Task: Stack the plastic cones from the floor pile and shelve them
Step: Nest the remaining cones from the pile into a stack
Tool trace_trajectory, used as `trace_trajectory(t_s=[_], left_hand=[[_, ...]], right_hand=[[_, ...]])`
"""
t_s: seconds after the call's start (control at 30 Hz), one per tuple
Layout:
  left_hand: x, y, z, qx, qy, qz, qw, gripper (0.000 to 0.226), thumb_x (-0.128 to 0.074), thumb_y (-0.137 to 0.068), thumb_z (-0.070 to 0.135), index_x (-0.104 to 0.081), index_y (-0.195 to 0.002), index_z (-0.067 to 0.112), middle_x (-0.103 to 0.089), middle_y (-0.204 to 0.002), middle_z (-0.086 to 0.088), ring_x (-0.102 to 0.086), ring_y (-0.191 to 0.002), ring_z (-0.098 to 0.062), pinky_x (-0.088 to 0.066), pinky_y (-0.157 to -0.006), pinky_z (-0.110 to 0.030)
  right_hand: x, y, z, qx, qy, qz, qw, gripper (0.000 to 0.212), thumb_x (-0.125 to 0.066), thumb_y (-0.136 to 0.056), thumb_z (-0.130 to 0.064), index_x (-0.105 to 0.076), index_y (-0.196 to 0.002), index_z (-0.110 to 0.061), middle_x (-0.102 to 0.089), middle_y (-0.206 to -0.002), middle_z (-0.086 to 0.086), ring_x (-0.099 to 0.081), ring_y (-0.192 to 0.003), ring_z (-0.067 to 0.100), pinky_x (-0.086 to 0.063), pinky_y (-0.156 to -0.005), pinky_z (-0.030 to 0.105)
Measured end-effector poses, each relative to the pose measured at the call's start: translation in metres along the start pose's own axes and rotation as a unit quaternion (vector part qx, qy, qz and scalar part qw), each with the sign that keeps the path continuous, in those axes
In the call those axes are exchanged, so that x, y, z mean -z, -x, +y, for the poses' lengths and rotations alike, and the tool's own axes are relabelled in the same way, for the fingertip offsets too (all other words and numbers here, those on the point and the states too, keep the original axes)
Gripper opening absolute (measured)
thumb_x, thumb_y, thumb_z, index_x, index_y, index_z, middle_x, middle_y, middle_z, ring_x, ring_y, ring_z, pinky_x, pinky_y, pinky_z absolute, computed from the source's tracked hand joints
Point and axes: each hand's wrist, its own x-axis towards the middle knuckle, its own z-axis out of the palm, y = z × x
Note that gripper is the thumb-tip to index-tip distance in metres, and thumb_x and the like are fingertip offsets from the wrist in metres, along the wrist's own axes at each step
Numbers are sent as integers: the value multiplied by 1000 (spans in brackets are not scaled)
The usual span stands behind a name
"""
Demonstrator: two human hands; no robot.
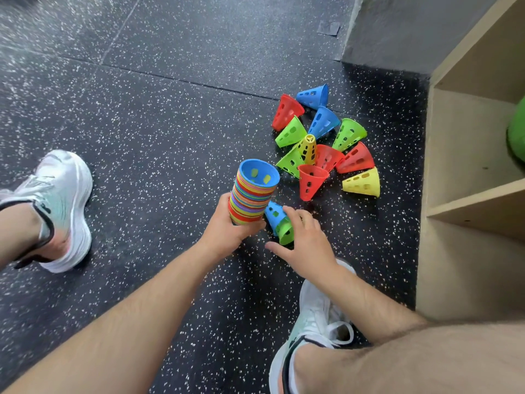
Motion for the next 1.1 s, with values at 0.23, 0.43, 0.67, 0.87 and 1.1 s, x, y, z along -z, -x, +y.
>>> trace_trajectory(t_s=[0.23, 0.43, 0.67, 0.87, 1.1], left_hand=[[7, 2, 0, 23, 69, 31, 997, 73, -88, -67, 21, -45, -125, 9, -68, -93, -6, -60, -79, -18, -52, -73, -39], [6, 1, -5, 15, 36, 28, 999, 64, -89, -79, 8, -47, -126, 15, -68, -100, 1, -64, -80, -6, -52, -71, -21], [8, 1, -3, 23, 3, 5, 1000, 70, -93, -73, 20, -46, -125, 20, -67, -91, 7, -62, -70, -2, -49, -70, -26], [4, 9, 5, 5, -32, -2, 999, 69, -90, -78, 8, -45, -129, 18, -66, -109, 2, -62, -79, 13, -48, -71, -8], [1, 14, 3, -16, -40, -21, 999, 69, -91, -76, 9, -45, -126, 25, -66, -114, 0, -65, -92, 4, -53, -84, -21]], right_hand=[[-1, -16, 0, 15, -52, 21, 998, 71, -65, -90, -50, -34, -146, -19, -36, -130, 7, -42, -117, 28, -44, -100, 43], [28, -20, 3, 25, -134, 72, 988, 70, -72, -84, -42, -38, -145, -31, -35, -125, 1, -46, -112, 21, -43, -97, 32], [75, -18, -18, -2, -222, 90, 971, 77, -60, -78, -35, -27, -146, -24, -40, -133, 2, -42, -121, 19, -34, -104, 31], [120, -18, -29, 17, -278, 171, 945, 70, -59, -73, -36, -42, -140, -24, -51, -132, -3, -50, -121, 9, -41, -105, 31], [141, -15, -43, 127, -178, 103, 970, 88, -50, -77, -37, -20, -159, -27, -40, -127, -5, -39, -124, 10, -22, -111, 16]])
